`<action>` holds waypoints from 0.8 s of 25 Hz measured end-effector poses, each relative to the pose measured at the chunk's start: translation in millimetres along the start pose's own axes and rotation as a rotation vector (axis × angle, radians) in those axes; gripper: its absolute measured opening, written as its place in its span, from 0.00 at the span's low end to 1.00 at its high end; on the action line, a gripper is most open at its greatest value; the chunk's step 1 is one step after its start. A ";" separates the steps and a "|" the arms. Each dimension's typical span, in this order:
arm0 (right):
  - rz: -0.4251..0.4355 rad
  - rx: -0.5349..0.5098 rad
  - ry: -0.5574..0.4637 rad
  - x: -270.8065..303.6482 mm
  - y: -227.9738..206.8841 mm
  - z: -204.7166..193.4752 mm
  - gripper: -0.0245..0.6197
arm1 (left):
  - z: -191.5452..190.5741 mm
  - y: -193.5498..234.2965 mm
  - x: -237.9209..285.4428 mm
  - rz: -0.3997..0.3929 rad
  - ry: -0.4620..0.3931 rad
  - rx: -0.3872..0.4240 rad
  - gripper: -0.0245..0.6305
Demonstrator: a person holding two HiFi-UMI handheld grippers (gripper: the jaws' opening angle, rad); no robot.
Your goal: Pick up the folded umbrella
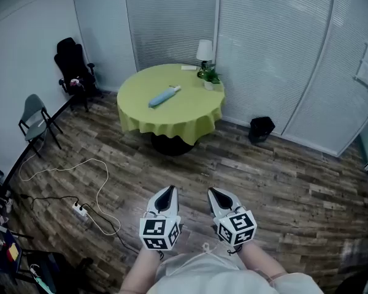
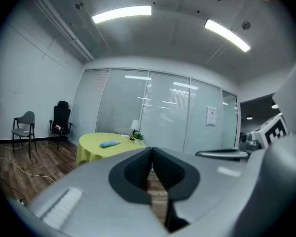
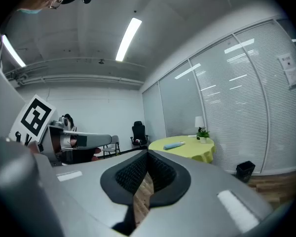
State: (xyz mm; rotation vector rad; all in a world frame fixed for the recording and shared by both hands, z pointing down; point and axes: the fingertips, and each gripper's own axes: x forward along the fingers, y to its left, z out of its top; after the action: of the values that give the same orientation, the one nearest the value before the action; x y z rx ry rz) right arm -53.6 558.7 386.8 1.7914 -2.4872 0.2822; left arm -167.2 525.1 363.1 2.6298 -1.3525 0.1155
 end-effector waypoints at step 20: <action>-0.006 0.071 0.101 147.2 -29.3 -28.2 0.04 | -20.4 131.2 88.5 0.129 0.033 -0.071 0.05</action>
State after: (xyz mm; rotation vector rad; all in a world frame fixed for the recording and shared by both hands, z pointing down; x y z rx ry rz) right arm -74.8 417.5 440.9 1.7629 -2.4320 0.4541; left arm -221.9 383.7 413.0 2.4714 -1.4857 0.1250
